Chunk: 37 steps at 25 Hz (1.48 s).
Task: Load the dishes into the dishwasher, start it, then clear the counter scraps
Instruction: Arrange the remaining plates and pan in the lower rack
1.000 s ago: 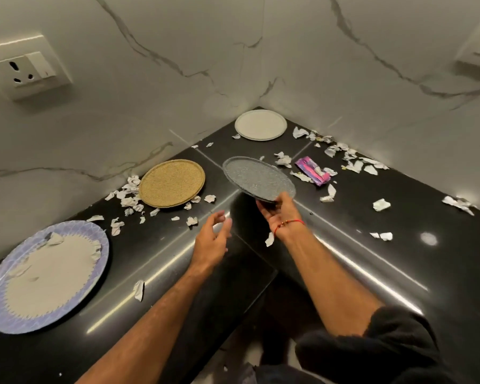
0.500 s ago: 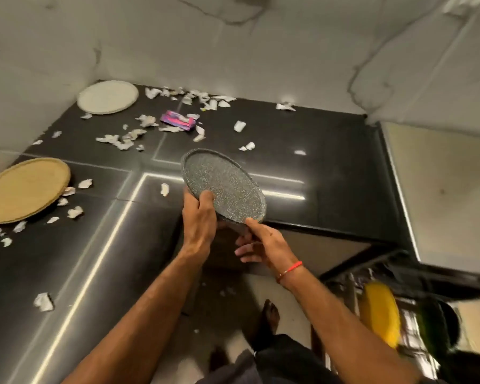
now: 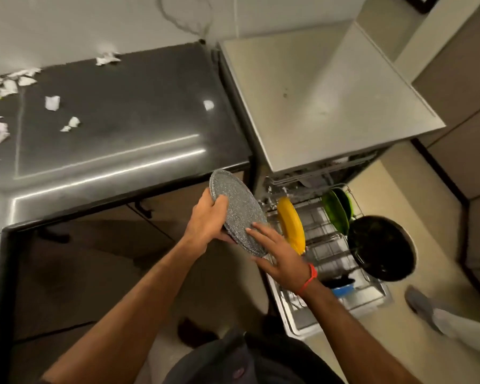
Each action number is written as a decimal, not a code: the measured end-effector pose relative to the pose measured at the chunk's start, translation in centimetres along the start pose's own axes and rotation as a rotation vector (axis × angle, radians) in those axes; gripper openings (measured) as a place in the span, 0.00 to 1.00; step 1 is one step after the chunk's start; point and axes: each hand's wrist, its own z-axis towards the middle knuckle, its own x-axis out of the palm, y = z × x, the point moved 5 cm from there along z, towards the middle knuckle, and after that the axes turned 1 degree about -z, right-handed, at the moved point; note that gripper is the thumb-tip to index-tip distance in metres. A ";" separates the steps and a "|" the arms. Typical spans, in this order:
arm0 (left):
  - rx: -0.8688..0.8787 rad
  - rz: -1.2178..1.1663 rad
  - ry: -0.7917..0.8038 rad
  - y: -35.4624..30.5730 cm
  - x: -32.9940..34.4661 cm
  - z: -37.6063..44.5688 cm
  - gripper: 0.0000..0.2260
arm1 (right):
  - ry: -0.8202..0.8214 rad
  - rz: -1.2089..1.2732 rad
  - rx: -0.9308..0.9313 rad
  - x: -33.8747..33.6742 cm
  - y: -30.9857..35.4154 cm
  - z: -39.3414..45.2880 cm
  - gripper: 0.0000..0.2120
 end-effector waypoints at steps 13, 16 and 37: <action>-0.194 0.344 0.172 15.2 21.9 16.1 0.24 | -0.088 0.198 0.583 6.1 -24.4 -2.5 0.28; -0.199 0.374 0.091 20.1 23.1 23.2 0.21 | -0.098 0.242 0.681 10.5 -29.5 0.6 0.31; -0.115 0.762 0.036 29.9 26.1 31.2 0.24 | -0.082 0.215 0.838 16.3 -37.9 2.7 0.23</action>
